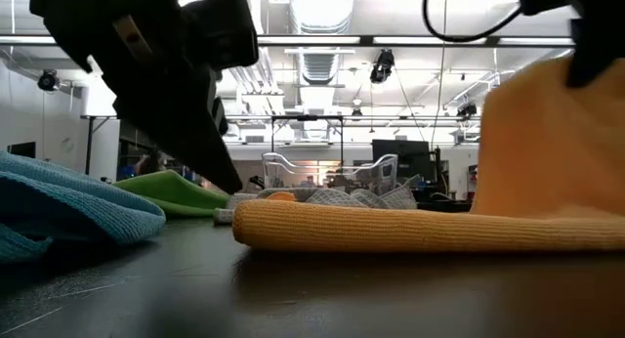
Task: Fold microfiber towels
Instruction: Fold the orange microfiber cloth
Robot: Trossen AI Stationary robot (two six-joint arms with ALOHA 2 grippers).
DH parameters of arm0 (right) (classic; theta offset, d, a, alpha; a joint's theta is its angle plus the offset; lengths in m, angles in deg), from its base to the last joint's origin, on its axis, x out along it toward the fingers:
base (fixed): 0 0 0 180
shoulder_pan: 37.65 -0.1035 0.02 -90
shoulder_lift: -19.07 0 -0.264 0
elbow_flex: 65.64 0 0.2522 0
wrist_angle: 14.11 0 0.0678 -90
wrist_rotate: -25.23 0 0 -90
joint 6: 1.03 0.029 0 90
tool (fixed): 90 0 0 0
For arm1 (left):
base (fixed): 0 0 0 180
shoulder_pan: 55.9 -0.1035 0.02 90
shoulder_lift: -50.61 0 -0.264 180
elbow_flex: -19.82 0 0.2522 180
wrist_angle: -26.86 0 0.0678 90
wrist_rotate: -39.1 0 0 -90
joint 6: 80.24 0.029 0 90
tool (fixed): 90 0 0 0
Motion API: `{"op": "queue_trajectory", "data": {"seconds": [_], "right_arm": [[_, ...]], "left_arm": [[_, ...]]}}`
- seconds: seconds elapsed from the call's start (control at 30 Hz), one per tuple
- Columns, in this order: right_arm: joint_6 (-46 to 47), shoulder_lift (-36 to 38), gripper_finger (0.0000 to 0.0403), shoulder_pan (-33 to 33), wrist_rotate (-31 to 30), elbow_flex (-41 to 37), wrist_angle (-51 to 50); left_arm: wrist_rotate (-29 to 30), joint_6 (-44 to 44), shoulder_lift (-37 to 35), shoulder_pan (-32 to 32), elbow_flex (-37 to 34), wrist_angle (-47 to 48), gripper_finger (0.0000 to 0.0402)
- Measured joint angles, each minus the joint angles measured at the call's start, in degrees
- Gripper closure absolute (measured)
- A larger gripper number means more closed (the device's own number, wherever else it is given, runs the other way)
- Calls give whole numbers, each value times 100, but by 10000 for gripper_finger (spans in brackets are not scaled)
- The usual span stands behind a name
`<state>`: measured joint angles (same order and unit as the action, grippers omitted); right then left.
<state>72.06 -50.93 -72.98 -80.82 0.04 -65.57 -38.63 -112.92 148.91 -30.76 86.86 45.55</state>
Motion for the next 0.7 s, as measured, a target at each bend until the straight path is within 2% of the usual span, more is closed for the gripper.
{"op": "queue_trajectory", "data": {"seconds": [0.53,0.7], "right_arm": [[-1247,-1247,394,953,123,-4,2361],[-1567,-1658,394,1157,106,40,2723]], "left_arm": [[0,0,282,9,0,-151,402],[9,-2,282,9,0,-161,402]]}}
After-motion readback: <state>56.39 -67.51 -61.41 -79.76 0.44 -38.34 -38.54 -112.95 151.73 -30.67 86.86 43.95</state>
